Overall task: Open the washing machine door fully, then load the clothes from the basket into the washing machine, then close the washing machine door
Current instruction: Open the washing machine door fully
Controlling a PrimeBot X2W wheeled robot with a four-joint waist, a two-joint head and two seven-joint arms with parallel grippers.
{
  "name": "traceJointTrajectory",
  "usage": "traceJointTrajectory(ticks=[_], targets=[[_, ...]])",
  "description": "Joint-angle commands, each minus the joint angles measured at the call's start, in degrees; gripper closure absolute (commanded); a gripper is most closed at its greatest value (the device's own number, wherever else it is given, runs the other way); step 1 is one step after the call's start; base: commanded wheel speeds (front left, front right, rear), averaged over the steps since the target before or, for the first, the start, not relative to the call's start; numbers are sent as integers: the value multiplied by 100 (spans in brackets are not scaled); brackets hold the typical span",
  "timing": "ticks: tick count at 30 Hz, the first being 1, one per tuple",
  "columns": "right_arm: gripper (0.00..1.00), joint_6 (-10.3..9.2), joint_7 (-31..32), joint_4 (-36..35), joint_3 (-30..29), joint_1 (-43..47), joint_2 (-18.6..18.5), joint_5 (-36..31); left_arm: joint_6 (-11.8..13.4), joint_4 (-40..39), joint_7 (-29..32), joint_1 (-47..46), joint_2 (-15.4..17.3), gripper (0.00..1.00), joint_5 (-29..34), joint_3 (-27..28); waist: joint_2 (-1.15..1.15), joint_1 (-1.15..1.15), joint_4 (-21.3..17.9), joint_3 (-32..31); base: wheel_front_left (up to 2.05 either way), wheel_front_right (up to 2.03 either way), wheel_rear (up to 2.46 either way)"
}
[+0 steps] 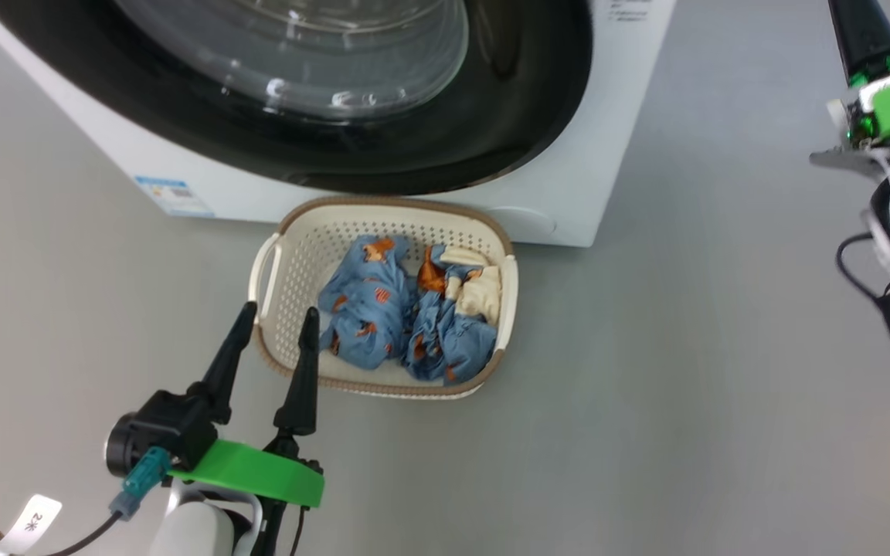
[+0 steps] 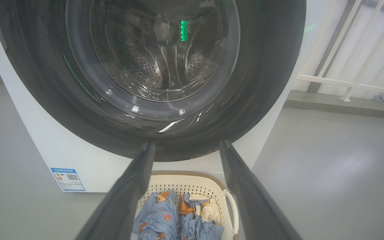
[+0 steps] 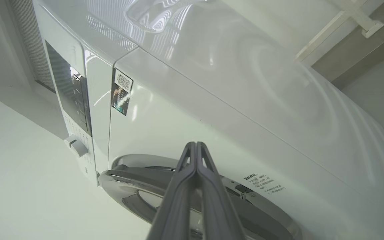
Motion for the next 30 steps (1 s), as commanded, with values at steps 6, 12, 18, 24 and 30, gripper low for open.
traceJointTrajectory(ticks=[6,12,18,24,30], targets=[[100,32,1276,-209,122,-445,-188,629,84,-227,-60,-249,62,0,-178,-15,0,0,312,418,0,0,0],[100,32,2295,-134,85,-754,-165,846,166,-314,-60,-352,62,0,-290,-177,0,0,388,645,0,0,0],[100,32,2840,37,-12,-1119,-65,801,249,-445,-60,-491,62,0,-387,-362,0,0,482,886,0,0,0],[100,32,3145,178,-45,-1434,-33,623,315,-577,-60,-583,62,0,-470,-551,0,0,609,1104,0,0,0],[100,32,3348,286,-54,-1668,-6,529,371,-669,-60,-645,62,0,-555,-688,0,0,718,1264,0,0,0]])
